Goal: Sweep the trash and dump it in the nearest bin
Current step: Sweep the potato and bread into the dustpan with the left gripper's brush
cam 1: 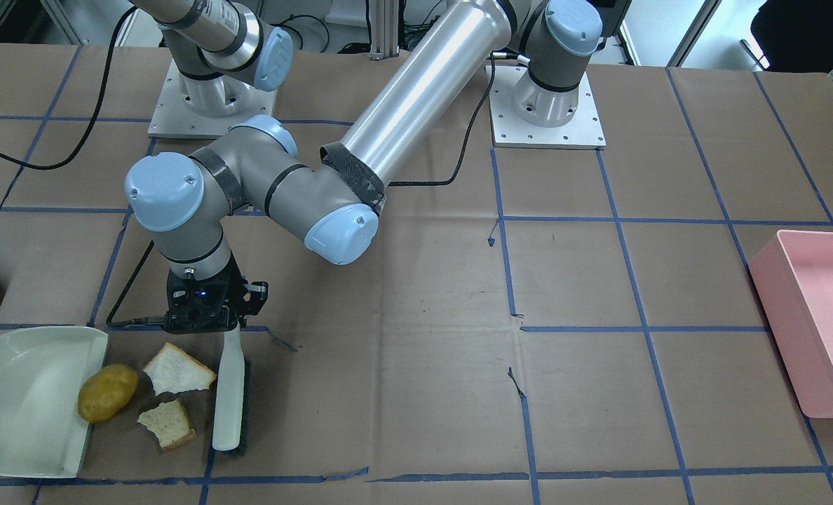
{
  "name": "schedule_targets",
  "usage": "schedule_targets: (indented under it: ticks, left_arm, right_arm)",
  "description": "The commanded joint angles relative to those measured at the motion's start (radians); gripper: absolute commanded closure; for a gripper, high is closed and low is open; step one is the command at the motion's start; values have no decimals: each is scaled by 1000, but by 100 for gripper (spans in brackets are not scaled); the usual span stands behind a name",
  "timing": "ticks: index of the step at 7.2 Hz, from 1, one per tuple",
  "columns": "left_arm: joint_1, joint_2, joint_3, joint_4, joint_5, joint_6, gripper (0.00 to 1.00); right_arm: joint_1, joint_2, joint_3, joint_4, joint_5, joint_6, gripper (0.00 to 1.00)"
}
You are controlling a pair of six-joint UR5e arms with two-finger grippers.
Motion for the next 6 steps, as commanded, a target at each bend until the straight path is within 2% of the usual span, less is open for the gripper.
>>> schedule_targets:
  ticks: [1, 3, 6]
  left_arm:
    - [-12, -38, 55, -2, -8, -50, 100]
    - [-35, -66, 106, -2, -25, -102, 100]
    - [-37, -86, 171, 19, -167, -139, 100]
  right_arm:
    - [0, 7, -3, -1, -4, 0, 100]
    - [0, 7, -2, 1, -1, 0, 100]
    - [2, 3, -2, 1, -1, 0, 100]
